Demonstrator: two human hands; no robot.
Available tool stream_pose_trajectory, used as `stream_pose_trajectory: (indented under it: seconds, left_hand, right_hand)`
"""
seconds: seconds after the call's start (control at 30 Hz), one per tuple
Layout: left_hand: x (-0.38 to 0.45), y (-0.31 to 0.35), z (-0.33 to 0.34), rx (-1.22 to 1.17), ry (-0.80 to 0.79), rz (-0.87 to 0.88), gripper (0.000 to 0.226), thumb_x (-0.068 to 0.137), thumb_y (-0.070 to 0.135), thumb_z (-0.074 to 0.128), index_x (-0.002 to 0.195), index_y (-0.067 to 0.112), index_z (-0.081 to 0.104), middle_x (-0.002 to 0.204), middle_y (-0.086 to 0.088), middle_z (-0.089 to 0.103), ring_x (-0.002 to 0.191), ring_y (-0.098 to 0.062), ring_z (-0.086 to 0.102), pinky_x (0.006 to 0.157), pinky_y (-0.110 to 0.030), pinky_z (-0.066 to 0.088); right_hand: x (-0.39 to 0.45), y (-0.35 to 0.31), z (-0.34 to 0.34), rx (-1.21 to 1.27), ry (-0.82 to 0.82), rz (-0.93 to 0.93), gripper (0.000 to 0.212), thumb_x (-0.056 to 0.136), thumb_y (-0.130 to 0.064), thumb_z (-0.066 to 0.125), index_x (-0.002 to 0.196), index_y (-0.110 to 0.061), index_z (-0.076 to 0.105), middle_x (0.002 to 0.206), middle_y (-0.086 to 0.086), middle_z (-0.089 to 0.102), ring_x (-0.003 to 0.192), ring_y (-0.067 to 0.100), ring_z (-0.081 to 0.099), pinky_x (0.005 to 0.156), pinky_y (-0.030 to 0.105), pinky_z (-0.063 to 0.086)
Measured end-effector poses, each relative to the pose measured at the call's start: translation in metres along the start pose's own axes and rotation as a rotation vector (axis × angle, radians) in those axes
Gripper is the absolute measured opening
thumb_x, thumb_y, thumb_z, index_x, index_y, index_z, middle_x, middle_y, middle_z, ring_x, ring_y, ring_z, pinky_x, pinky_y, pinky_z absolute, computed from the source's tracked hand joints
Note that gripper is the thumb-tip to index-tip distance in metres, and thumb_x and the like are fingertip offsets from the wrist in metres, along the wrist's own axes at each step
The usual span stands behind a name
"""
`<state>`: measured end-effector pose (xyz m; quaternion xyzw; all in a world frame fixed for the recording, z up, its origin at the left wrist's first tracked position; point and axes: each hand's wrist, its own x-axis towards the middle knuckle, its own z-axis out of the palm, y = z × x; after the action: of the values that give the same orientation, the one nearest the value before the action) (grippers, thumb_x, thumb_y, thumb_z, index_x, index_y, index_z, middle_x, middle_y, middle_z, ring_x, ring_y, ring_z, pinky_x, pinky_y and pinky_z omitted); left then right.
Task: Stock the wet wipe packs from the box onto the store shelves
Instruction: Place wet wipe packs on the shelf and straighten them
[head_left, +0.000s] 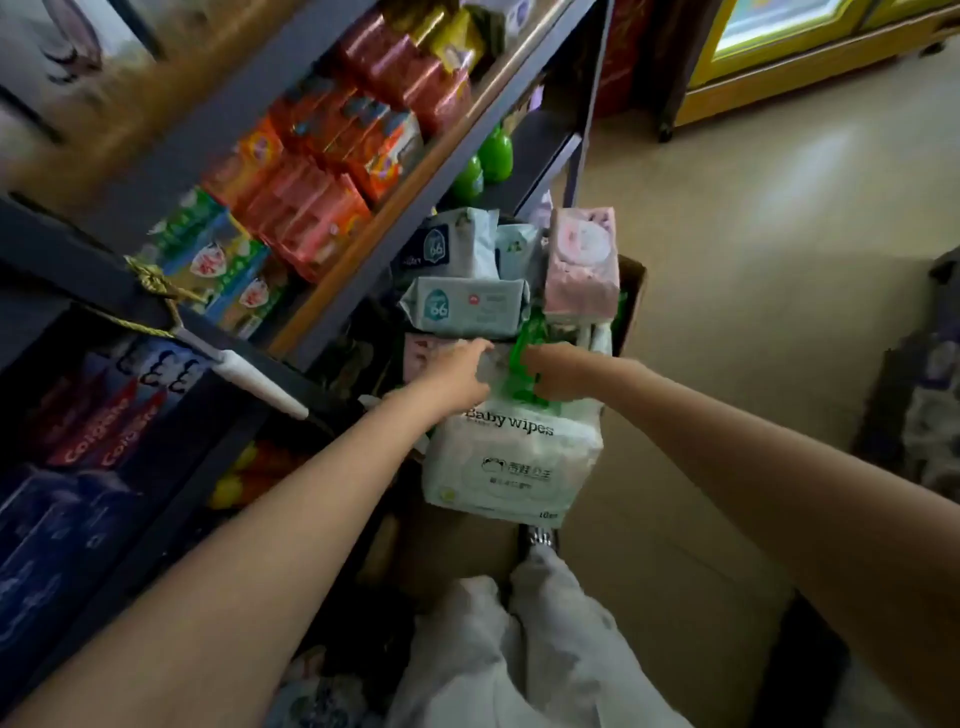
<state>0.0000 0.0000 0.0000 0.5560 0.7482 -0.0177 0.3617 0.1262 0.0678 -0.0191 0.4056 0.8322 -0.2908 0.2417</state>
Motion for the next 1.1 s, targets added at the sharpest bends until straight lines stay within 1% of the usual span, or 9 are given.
stream_pose_trajectory:
  seconds: [0.13, 0.23, 0.33, 0.43, 0.7, 0.8, 0.87, 0.97, 1.1]
  left_hand:
    - [0.012, -0.005, -0.004, 0.104, -0.136, -0.016, 0.063, 0.085, 0.012, 0.056, 0.143, 0.015, 0.032, 0.143, -0.011, 0.041, 0.124, -0.026, 0.047, 0.094, -0.029, 0.041]
    - [0.018, -0.005, -0.007, 0.185, -0.339, 0.009, 0.049, 0.085, 0.012, 0.060, 0.133, 0.014, 0.048, 0.133, -0.007, 0.053, 0.110, -0.023, 0.059, 0.084, -0.029, 0.049]
    - [0.014, 0.011, -0.030, 0.184, -0.592, 0.012, 0.028, 0.080, 0.019, 0.071, 0.107, 0.018, 0.068, 0.099, 0.004, 0.066, 0.073, -0.010, 0.063, 0.062, -0.021, 0.051]
    - [0.008, 0.048, -0.070, 0.310, -0.701, 0.070, 0.010, 0.076, 0.025, 0.075, 0.085, 0.026, 0.072, 0.071, 0.005, 0.058, 0.059, -0.007, 0.047, 0.053, -0.017, 0.039]
    - [-0.038, 0.200, -0.148, 0.028, -0.542, 0.464, 0.006, 0.084, 0.027, 0.066, 0.086, 0.026, 0.072, 0.073, 0.016, 0.065, 0.069, -0.003, 0.052, 0.064, -0.014, 0.043]
    - [-0.047, 0.279, -0.153, -0.029, -0.288, 0.669, 0.012, 0.082, 0.032, 0.068, 0.092, 0.025, 0.070, 0.083, 0.011, 0.067, 0.080, -0.005, 0.059, 0.068, -0.016, 0.044]
    - [-0.053, 0.341, -0.152, -0.092, -0.070, 0.821, 0.012, 0.079, 0.026, 0.072, 0.084, 0.016, 0.069, 0.074, 0.008, 0.064, 0.069, -0.004, 0.055, 0.062, -0.014, 0.042]
    - [-0.072, 0.439, -0.140, -0.237, 0.158, 1.091, 0.014, 0.077, 0.020, 0.073, 0.071, 0.016, 0.062, 0.065, 0.004, 0.058, 0.058, -0.005, 0.047, 0.059, -0.020, 0.039]
    - [-0.113, 0.560, -0.108, -0.429, 0.367, 1.379, 0.035, 0.076, 0.022, 0.075, 0.103, 0.006, 0.059, 0.089, -0.001, 0.051, 0.072, -0.014, 0.050, 0.065, -0.022, 0.043]
  right_hand:
    - [0.018, 0.000, 0.011, -0.061, -0.235, -0.007, 0.022, 0.092, -0.009, 0.049, 0.102, 0.004, 0.063, 0.074, 0.003, 0.062, 0.065, 0.015, 0.060, 0.059, 0.025, 0.046]
    - [0.025, -0.002, 0.007, 0.073, -0.425, -0.020, 0.023, 0.091, -0.014, 0.055, 0.070, -0.007, 0.062, 0.041, -0.006, 0.055, 0.037, 0.003, 0.053, 0.057, 0.020, 0.043]
    - [0.004, -0.023, -0.004, 0.132, -0.744, -0.021, 0.037, 0.097, -0.024, 0.047, 0.064, -0.008, 0.056, 0.051, 0.003, 0.059, 0.039, 0.006, 0.060, 0.061, 0.023, 0.049]
    - [-0.028, -0.035, -0.044, 0.082, -0.783, -0.007, 0.039, 0.098, -0.029, 0.044, 0.068, -0.006, 0.055, 0.046, 0.005, 0.058, 0.040, 0.011, 0.062, 0.056, 0.023, 0.052]
    - [-0.204, 0.054, -0.189, 0.126, -0.240, 0.222, 0.034, 0.088, -0.028, 0.063, 0.060, -0.008, 0.058, 0.044, 0.001, 0.059, 0.040, 0.010, 0.060, 0.057, 0.022, 0.054]
    - [-0.273, 0.104, -0.207, 0.130, 0.077, 0.331, 0.036, 0.088, -0.021, 0.061, 0.056, -0.007, 0.051, 0.048, 0.005, 0.049, 0.032, 0.011, 0.046, 0.052, 0.023, 0.045]
    - [-0.321, 0.140, -0.220, 0.037, 0.312, 0.442, 0.037, 0.088, -0.018, 0.059, 0.055, -0.009, 0.045, 0.050, 0.004, 0.044, 0.035, 0.011, 0.040, 0.047, 0.021, 0.038]
    - [-0.405, 0.189, -0.239, -0.150, 0.651, 0.630, 0.039, 0.086, -0.023, 0.058, 0.052, -0.011, 0.045, 0.052, -0.001, 0.049, 0.045, 0.011, 0.052, 0.046, 0.019, 0.040]
    - [-0.523, 0.233, -0.254, -0.319, 0.972, 0.794, 0.029, 0.088, -0.033, 0.060, 0.068, -0.011, 0.062, 0.068, -0.001, 0.049, 0.075, 0.020, 0.051, 0.055, 0.022, 0.039]
